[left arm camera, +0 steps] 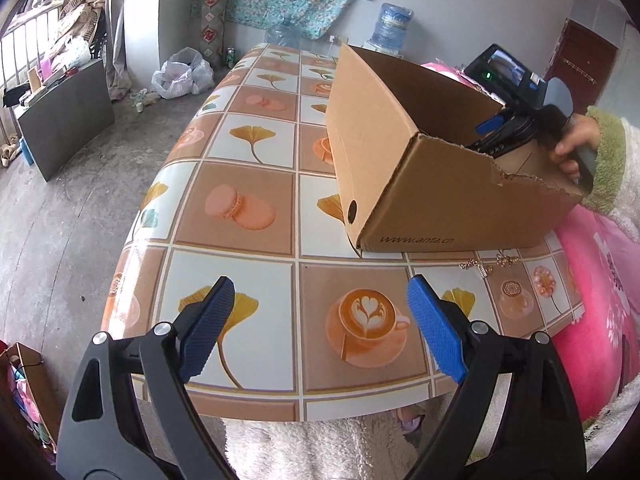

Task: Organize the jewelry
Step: 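Move the right tool over the box, then back toward the pink bead bracelet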

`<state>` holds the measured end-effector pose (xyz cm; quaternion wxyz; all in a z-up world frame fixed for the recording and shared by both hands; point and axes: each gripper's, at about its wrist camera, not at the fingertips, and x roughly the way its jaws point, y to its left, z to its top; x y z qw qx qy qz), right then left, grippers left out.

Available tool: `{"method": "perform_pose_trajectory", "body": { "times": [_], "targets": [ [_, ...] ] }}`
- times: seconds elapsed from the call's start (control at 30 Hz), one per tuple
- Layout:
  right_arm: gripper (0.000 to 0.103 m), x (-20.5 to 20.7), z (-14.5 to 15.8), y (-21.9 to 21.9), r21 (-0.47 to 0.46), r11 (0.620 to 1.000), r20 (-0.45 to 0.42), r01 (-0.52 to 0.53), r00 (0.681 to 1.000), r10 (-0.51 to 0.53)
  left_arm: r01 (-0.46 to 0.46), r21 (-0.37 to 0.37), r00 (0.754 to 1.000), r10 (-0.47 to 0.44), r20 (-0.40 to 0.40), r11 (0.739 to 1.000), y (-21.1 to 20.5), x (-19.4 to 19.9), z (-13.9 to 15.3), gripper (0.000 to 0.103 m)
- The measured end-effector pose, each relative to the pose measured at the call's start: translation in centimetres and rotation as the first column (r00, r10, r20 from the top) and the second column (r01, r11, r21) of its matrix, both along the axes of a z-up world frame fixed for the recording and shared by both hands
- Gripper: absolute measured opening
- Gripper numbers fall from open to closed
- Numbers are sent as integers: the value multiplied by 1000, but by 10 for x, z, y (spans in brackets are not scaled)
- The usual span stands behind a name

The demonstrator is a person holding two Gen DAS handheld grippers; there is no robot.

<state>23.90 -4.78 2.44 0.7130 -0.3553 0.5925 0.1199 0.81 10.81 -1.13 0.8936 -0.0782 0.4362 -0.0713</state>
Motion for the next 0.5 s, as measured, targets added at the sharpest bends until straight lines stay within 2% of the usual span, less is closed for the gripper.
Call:
{"method": "perform_pose_trajectory", "body": {
  "times": [0.1,0.17,0.23,0.3,0.37,0.47,0.5],
  "targets": [
    [59,-8,40,-13,127,991,30,52,998,-56,12,28,1000,-12,-14,1000,-11,-1,-5,84],
    [59,-20,77,-26,259,963,60,78,994,-97,22,51,999,-21,-28,998,-19,0,-8,84],
    [59,-40,111,-39,390,918,93,77,988,-122,30,73,999,-27,-45,997,-26,1,-12,84],
    [65,-73,148,-58,527,848,138,49,980,-142,41,93,998,-36,-57,995,-34,2,-16,84],
    [74,-113,171,-71,631,776,170,8,974,-149,54,111,996,-46,-71,992,-43,4,-20,84],
    [79,-179,170,-90,703,711,177,-20,973,-148,73,151,994,-60,-89,986,-56,8,-25,84],
    [80,-194,153,-104,723,691,161,-7,974,-159,80,168,993,-64,-97,983,-60,9,-27,84]
  ]
}}
